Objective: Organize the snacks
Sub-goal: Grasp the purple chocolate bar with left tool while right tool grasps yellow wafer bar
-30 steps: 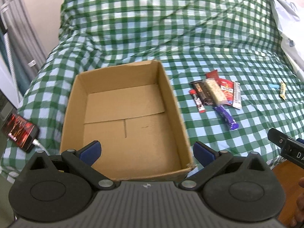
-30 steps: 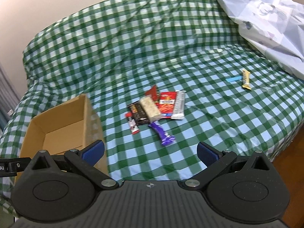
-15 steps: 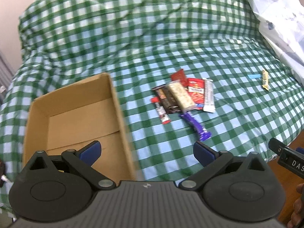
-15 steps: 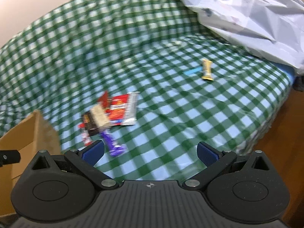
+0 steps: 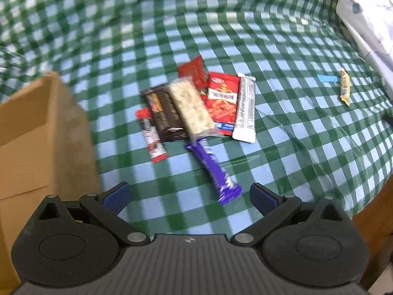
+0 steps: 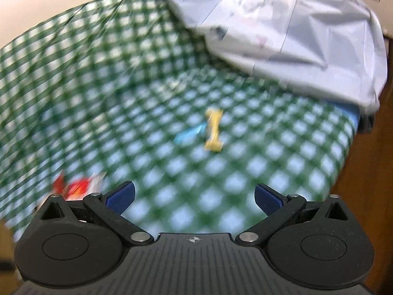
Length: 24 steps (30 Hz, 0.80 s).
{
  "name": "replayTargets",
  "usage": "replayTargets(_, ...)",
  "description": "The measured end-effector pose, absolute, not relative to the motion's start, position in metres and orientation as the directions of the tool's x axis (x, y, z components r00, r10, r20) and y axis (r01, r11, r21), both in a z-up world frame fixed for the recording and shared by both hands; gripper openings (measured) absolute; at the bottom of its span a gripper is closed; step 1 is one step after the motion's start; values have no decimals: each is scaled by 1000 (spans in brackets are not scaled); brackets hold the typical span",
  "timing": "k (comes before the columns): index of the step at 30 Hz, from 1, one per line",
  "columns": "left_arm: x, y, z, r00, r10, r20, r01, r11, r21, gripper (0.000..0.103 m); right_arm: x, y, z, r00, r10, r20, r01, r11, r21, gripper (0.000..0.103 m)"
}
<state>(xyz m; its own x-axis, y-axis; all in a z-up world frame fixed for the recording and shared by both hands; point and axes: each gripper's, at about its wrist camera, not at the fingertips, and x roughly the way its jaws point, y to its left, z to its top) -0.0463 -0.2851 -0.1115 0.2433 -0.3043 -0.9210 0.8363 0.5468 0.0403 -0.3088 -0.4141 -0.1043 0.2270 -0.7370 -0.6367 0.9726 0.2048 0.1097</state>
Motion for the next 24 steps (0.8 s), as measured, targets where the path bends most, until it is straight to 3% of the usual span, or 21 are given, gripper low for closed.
replayTargets(5,-36,-320,-158,138,-244,-960,814,580,-30,103,-299,-527,-150,226,-718,-658,972,207,109,103)
replayTargets(14,-15,-355,-231,139,-117,-983,788,614,39,103,-273,-640,-239,63,-632,-772,997,65,28,103)
replayTargets(19,-16,-356,-230,163,-148,-975,784,619,37,103,-258,-644,-254,49,-709,-703,992,117,-48,102)
replayTargets(20,-15,-354,-229,164,-147,-976,778,628,36,97,-258,-645,-254,52,-711,-702,992,120,-47,101)
replayTargets(21,-15,-352,-225,168,-151,-974,765,643,33,92,-257,-643,-254,71,-717,-693,989,139,-43,90)
replayTargets(22,-17,-350,-218,174,-159,-972,756,654,29,70,-256,-635,-250,97,-728,-679,984,171,-42,79)
replayTargets(23,-19,-348,-211,178,-173,-969,754,657,21,34,-255,-632,-248,110,-732,-673,980,193,-49,54)
replayTargets(24,-20,-347,-206,167,-180,-969,758,652,9,14,-254,-631,-246,112,-729,-675,977,204,-58,30)
